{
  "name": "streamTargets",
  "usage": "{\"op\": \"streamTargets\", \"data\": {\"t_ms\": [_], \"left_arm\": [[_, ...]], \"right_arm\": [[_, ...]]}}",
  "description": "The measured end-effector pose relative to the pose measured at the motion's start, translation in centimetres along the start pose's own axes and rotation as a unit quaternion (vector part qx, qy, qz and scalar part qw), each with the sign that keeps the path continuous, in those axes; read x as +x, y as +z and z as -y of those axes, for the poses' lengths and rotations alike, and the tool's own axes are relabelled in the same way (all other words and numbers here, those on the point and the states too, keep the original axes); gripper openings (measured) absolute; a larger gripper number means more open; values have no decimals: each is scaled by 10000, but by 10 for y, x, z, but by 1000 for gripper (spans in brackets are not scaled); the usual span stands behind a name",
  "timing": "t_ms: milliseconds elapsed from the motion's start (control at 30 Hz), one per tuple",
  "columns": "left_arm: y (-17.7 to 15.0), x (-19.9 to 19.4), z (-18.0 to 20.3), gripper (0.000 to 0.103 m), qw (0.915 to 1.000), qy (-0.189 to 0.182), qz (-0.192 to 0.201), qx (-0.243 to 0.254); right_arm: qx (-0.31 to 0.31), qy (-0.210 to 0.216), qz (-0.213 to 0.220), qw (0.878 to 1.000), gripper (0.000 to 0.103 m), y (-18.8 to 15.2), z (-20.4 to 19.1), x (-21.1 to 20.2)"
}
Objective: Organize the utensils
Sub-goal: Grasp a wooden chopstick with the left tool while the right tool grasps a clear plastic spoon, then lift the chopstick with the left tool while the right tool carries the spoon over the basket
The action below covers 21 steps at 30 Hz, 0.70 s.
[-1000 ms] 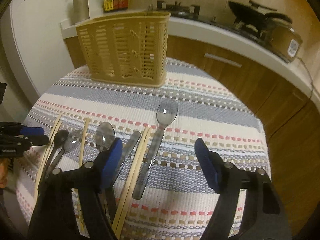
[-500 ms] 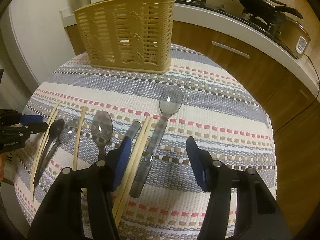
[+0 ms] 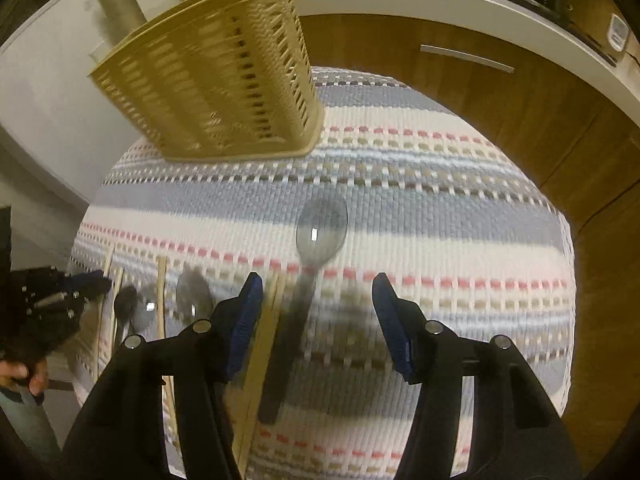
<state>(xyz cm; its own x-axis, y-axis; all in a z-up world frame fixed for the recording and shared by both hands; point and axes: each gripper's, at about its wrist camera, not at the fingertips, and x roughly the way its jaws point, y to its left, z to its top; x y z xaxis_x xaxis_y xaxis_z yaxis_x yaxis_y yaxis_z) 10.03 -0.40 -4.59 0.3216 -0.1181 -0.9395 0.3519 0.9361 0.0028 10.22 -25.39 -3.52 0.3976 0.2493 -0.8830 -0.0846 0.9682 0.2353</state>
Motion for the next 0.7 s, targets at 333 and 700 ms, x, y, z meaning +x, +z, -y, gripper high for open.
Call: {"op": "streamTargets", "data": {"t_ms": [333, 700], "left_arm": [[21, 6, 2, 8, 9991, 118, -228, 325], [24, -30, -8, 4, 9926, -512, 1071, -252]], "right_arm": [[252, -399, -708, 9964, 39, 36, -3, 45], [-296, -822, -226, 9959, 24, 31, -28, 40]]}}
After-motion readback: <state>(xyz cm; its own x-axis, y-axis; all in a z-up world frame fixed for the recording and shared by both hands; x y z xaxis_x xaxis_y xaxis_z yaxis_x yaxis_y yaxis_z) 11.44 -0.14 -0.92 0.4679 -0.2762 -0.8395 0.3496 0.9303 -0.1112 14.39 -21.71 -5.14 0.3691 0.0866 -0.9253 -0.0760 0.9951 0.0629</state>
